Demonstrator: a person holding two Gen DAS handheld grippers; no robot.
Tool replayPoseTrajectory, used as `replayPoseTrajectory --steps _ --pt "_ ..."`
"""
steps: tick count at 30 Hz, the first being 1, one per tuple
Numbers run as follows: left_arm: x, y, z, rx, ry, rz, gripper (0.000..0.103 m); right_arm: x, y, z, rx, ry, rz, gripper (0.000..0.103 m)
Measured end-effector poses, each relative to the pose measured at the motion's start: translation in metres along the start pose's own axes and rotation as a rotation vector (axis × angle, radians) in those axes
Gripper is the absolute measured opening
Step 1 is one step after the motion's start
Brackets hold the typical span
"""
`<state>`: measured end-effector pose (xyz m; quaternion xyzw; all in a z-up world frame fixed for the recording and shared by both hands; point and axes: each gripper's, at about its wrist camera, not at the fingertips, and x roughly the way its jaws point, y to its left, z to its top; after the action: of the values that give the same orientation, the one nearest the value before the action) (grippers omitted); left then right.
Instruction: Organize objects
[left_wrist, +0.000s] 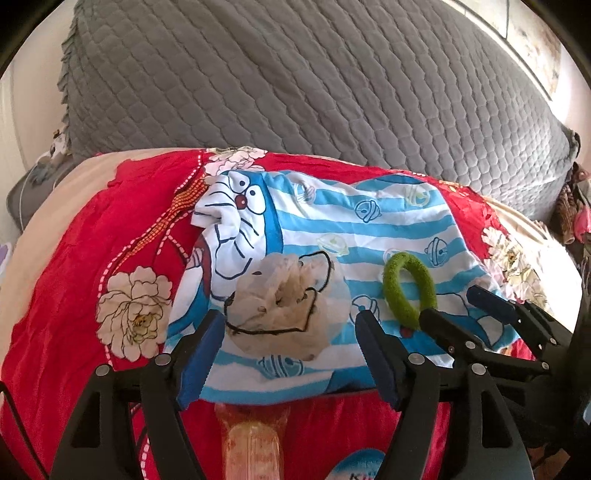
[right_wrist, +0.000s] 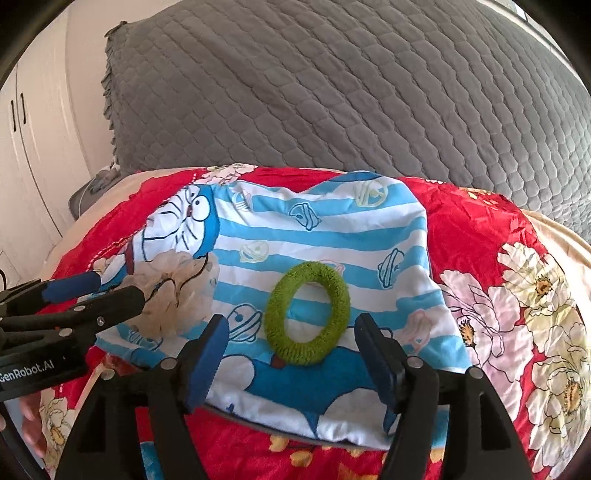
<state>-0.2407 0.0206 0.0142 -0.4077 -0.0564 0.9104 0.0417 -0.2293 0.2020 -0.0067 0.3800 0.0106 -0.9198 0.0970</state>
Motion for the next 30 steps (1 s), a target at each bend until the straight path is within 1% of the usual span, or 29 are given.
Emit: replayPoseTrajectory --steps 5,9,15,21,23,25,30 --pt "-0.01 0.0 -0.002 -0.008 -0.012 -0.019 0.075 -0.008 0.0 -0.002 -0.004 0.029 -0.008 0.072" --pt "-0.021 -0.001 -0.007 -0.018 -0.018 -0.033 0.075 -0.018 -0.006 -0.002 0.003 0.062 -0.035 0.072" --pt "-0.045 0.0 -0.01 -0.015 -0.031 -0.028 0.075 -0.045 -0.006 0.001 0.007 0.084 -0.033 0.072" --pt "-0.07 -0.008 -0.019 0.022 -0.029 -0.023 0.076 -0.08 0.006 0.003 -0.019 0.074 -0.046 0.072" --pt "-0.078 -0.011 -0.021 0.027 -0.033 -0.026 0.077 -0.093 0.008 0.001 -0.021 0.067 -0.047 0.072" --pt "-0.087 -0.014 -0.024 0.035 -0.033 -0.03 0.077 -0.104 0.01 -0.003 -0.023 0.078 -0.043 0.073" --pt "-0.108 -0.021 -0.032 0.064 -0.049 -0.018 0.078 -0.126 0.017 -0.008 -0.026 0.065 -0.047 0.074"
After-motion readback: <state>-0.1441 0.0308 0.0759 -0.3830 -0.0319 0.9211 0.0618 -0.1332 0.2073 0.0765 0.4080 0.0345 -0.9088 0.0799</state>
